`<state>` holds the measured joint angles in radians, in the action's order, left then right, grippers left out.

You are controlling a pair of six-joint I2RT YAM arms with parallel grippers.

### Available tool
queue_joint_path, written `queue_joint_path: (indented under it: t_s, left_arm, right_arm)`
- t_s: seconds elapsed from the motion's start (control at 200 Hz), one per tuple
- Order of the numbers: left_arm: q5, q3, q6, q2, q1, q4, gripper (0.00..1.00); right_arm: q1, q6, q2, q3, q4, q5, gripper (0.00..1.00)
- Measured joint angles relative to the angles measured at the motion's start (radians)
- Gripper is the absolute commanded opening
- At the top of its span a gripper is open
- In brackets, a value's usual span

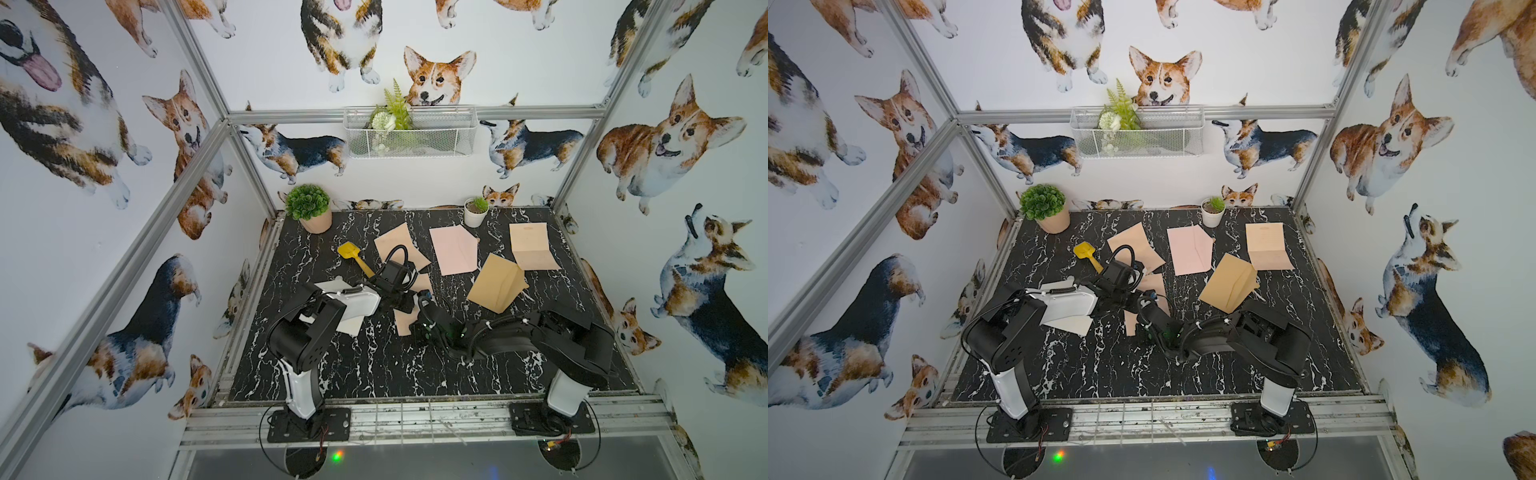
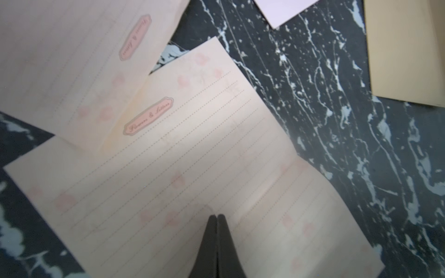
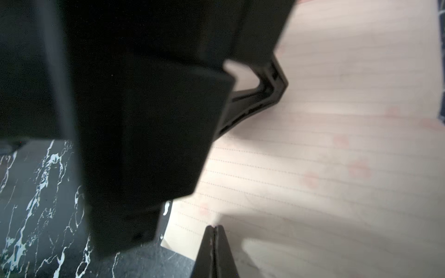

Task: Take the letter paper out of the envelope
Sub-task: Adjust the letter paper at the center of the board.

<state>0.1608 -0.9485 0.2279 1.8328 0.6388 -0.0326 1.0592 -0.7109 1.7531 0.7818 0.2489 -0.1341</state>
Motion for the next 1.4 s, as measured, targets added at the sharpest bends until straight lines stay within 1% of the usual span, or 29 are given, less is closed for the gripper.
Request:
queue_joint_path:
  t_s: [0.06, 0.15, 0.345, 0.481, 0.526, 0.706, 0.971, 1.206, 1.332, 1.402]
  left_arm:
    - [-0.019, 0.001, 0.008, -0.001, -0.002, -0.003, 0.0]
    - [-0.046, 0.002, 0.011, -0.001, -0.003, -0.008, 0.0]
    - [-0.06, 0.006, 0.006, -0.002, -0.005, -0.019, 0.0]
    - [-0.06, 0.011, -0.007, -0.003, -0.005, -0.026, 0.0]
    - [-0.045, 0.014, -0.001, -0.008, -0.004, -0.02, 0.0]
    - [-0.021, 0.032, -0.005, -0.027, -0.002, -0.006, 0.0]
    - [0.029, 0.037, -0.008, -0.034, -0.001, 0.007, 0.0]
    - [0.061, 0.047, -0.012, -0.051, 0.004, 0.023, 0.0]
    - [0.065, 0.048, -0.012, -0.058, 0.004, 0.026, 0.0]
    - [0.069, 0.049, -0.012, -0.058, 0.004, 0.027, 0.0]
  right_arm:
    - [-0.007, 0.001, 0.003, 0.026, -0.052, 0.009, 0.0]
    - [-0.021, 0.008, 0.01, 0.03, -0.057, 0.036, 0.0]
    - [-0.037, 0.003, 0.035, -0.038, 0.104, 0.116, 0.0]
    - [-0.038, -0.003, 0.026, -0.068, 0.138, 0.156, 0.0]
    - [-0.041, -0.045, 0.023, -0.074, 0.136, 0.167, 0.0]
    - [-0.045, -0.081, 0.017, -0.077, 0.13, 0.195, 0.0]
    - [-0.044, -0.081, -0.008, -0.09, 0.101, 0.197, 0.0]
    - [-0.043, -0.079, -0.056, -0.102, 0.032, 0.201, 0.0]
    - [-0.038, -0.068, -0.121, -0.105, -0.09, 0.185, 0.0]
    - [-0.036, -0.036, -0.167, -0.093, -0.165, 0.158, 0.0]
